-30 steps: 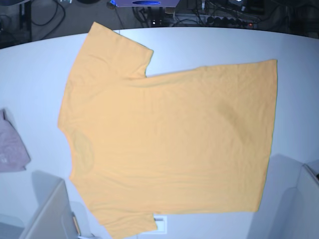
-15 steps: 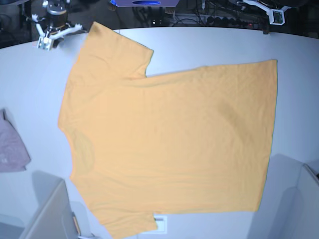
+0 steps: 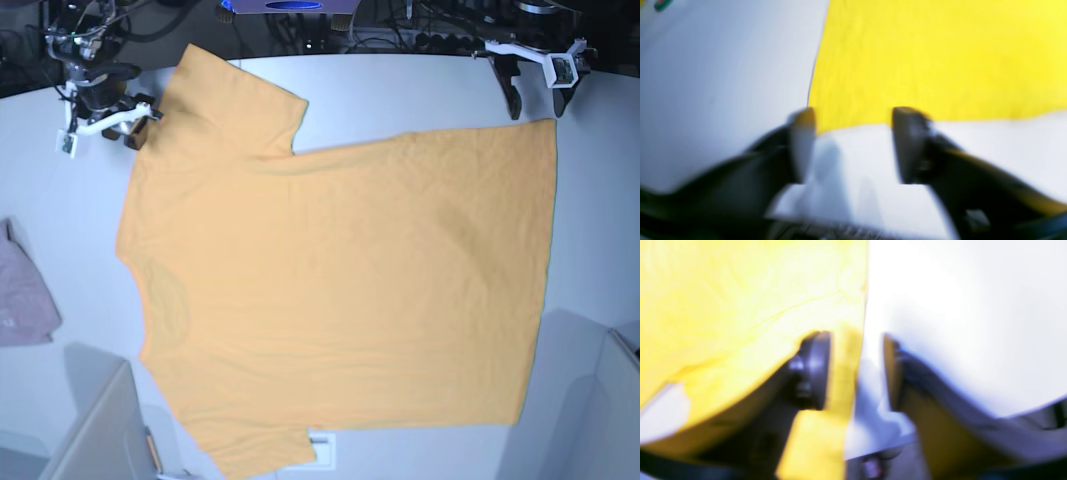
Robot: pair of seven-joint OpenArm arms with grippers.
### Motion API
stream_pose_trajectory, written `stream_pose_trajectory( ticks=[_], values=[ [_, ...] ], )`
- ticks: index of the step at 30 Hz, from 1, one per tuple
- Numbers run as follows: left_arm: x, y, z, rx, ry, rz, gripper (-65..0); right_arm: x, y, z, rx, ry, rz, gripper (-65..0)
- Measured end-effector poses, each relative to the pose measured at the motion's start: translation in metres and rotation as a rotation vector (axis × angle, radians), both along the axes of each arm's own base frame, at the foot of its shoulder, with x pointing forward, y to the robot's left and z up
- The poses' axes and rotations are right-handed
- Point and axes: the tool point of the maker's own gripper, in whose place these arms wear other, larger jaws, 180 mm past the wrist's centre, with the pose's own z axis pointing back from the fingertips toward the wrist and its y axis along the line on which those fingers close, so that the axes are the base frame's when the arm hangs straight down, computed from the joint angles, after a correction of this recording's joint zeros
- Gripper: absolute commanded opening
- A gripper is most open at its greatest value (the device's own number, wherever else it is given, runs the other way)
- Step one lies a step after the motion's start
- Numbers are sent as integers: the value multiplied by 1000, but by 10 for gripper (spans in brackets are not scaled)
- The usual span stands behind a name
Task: Fold the T-shirt properly
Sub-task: 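Move both grippers down to the shirt's shoulder corners, then grasp the shoulder corners of the orange shirt with both grippers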
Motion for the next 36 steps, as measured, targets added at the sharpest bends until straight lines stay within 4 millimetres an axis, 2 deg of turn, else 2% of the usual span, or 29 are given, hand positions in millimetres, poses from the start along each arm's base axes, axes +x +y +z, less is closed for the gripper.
stream_pose_trajectory(
  ticks=[1,3,5,7,10,15,18,23,26,29,33,36],
  values=[
    [1,3,2,-28,-13,21,-87,3,4,2,58,-4,7,-359],
    [-2,17,5,-89,-38,97,-56,9,5,8,162,-25,2,-353],
    [2,31,9,-148,-58,124,-67,14,-4,12,221,-40,-19,-350],
    [15,31,19,-233,-116,80,-89,11,-15,10,252,-25,-59,-350],
    [17,35,14,-269,-109,62,-122,2,-20,-3,303,25,-96,-350],
    [3,46,-6,-268,-43,97,-114,-15,-25,-33,350,119,-129,-353],
    [-2,49,-13,-269,-26,105,-114,-18,-16,-46,359,171,-95,-356],
    [1,36,-30,-337,42,39,-114,-13,1,-53,323,197,-29,-357],
    [6,50,-21,-321,42,44,-114,-12,10,-56,317,168,-45,-357],
    [1,69,-18,-304,54,94,-114,-17,12,-57,319,173,-41,-357],
    [2,62,-23,-358,92,73,-122,-21,14,-58,325,173,-38,-357],
    [2,75,-21,-347,111,106,-123,-23,18,-58,322,176,-14,-359]
  ],
)
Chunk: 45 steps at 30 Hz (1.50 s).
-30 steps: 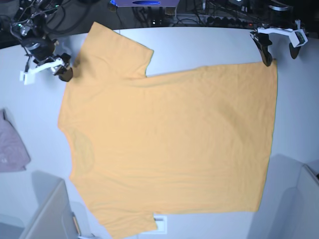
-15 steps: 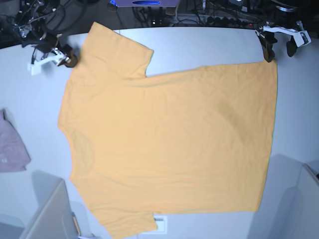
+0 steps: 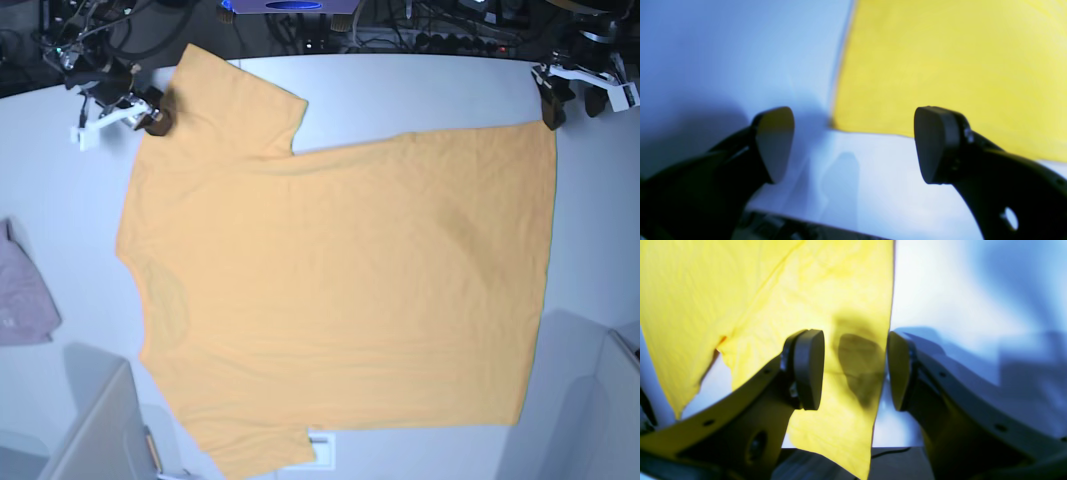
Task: Fold the T-shirt properly
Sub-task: 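Grasp the shoulder corners of the orange shirt with both grippers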
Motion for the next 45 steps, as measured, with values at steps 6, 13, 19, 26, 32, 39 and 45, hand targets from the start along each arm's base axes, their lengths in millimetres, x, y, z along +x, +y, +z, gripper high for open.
stream_pose_trajectory(
  ticks=[6,13,19,26,32,39,45],
  values=[
    [6,-8,-3,-27,3,-19,-123,0,27,-1,32,-14,88,-360],
    [4,-8,-5,-31,6,-1,-123,-1,25,-6,18,-6,83,-641],
    [5,-16,-17,-77,47,0,-123,-4,28,-8,27,2,85,-650],
    [6,-17,-41,-152,72,57,-125,-4,28,-8,26,2,86,-650],
    [-1,-19,-51,-178,82,89,-125,-4,27,-7,26,2,85,-650],
    [19,-16,-52,-208,24,112,-125,-4,28,-8,28,4,88,-650],
    [25,-29,-56,-248,-9,128,-125,-4,28,-8,28,4,88,-650]
  ],
)
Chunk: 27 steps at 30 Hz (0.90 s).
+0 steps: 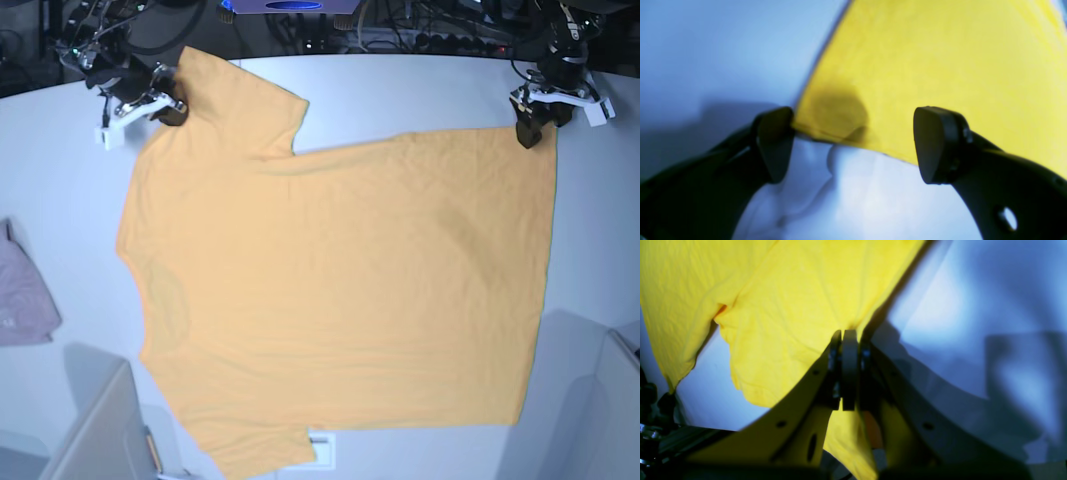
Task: Fold the T-shirt properly
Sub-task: 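Grasp the shoulder corners of the orange shirt with both grippers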
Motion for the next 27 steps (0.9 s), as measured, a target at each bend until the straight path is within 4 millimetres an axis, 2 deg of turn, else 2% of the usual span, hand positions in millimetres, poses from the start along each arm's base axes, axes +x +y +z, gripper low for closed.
stream_pose_trajectory(
  ticks=[4,13,15,18,21,22,27],
  values=[
    [11,-1,-6,-48,-54,44,-125,0,0,0,0,0,0,-650],
    [21,-1,-6,-60,-82,49,-138,0,0,0,0,0,0,-650],
    [24,-1,-7,-65,-84,52,-217,0,0,0,0,0,0,-650],
    [21,-3,-11,-68,-57,49,-402,0,0,0,0,0,0,-650],
    [19,-6,-12,-58,-21,24,-612,0,0,0,0,-1,-1,-650],
    [19,-8,-12,-54,-12,13,-650,0,0,0,-1,0,0,-650],
    [16,-9,-9,-33,7,-4,-650,1,-1,1,-3,-4,-2,-650]
  ],
)
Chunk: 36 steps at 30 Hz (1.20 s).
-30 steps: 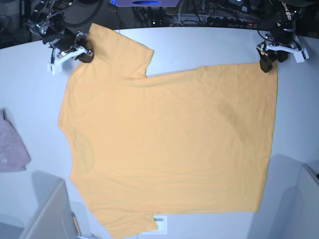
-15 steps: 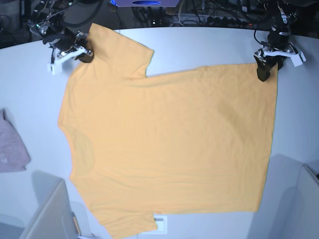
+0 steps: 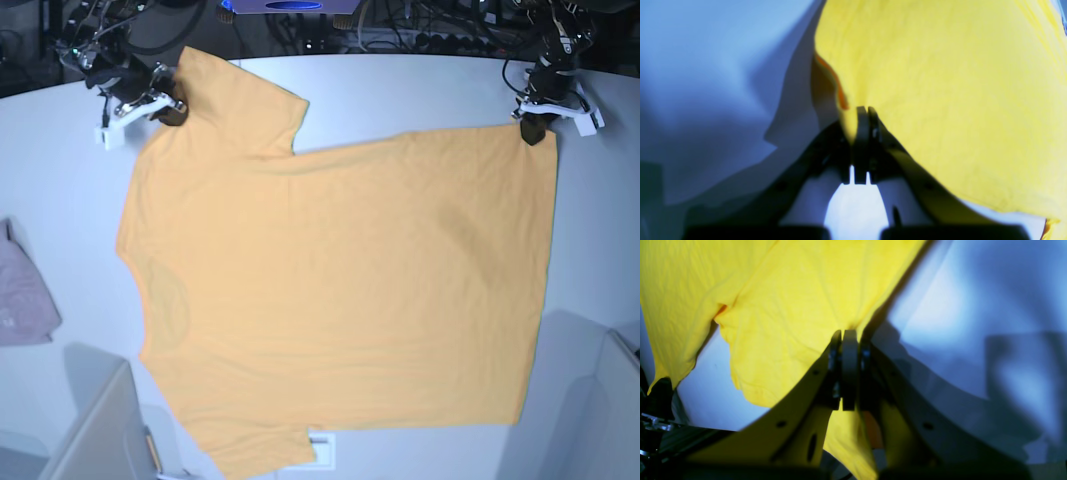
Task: Fold the T-shirt properly
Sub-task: 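Grasp the shoulder corners of the orange shirt with both grippers, then lift the shoulders and fold them over toward the shirt's hem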
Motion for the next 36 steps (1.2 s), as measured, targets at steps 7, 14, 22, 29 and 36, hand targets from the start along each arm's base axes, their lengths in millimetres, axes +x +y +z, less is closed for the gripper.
stream_pose_trajectory(
  ticks=[7,14,22,29,36],
  values=[
    [-10,9,20,79,7,-42,-650,-21,-2,6,-49,40,36,-650],
    [-24,12,28,117,34,-71,-650,-41,-4,17,-107,70,71,-650],
    [-17,6,49,159,-3,-107,-650,-21,-1,41,-142,-14,79,-650],
    [12,3,67,176,-86,-116,-650,13,-2,55,-150,-103,71,-650],
    [32,-2,69,150,-88,-138,-650,50,6,82,-72,-245,52,-650]
  ],
)
